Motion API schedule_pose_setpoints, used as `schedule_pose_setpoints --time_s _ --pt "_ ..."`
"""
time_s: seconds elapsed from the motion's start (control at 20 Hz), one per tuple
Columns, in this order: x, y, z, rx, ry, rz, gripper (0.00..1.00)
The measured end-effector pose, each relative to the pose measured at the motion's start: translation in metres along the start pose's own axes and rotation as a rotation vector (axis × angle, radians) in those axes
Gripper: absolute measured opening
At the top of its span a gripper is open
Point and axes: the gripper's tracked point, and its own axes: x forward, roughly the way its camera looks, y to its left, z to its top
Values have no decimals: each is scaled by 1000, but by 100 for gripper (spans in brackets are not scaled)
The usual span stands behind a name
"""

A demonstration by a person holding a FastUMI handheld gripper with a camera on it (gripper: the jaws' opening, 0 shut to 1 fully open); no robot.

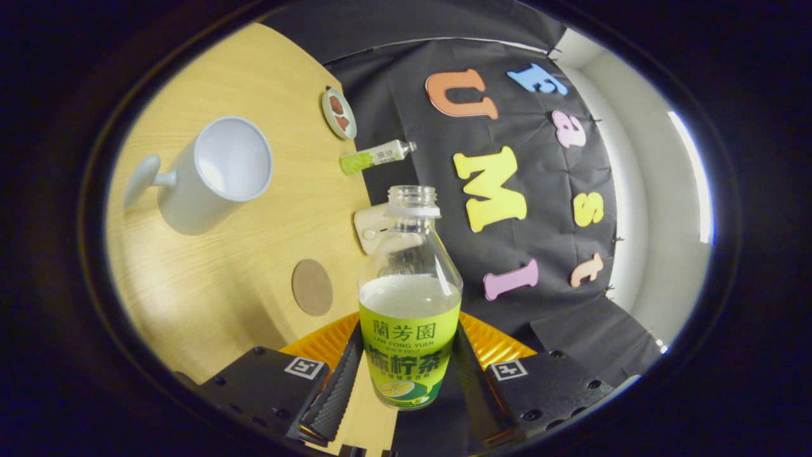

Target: Take the bottle from table, then pour the juice into the cup, finally place the bottle on the coaster

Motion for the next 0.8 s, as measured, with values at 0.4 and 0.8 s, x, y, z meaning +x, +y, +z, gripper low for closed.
schedule_pose_setpoints --time_s 0.4,0.8 --pt "-11 1 18 -177 -45 -60 80" --pt "-15 -6 26 -322 -75 -135 80"
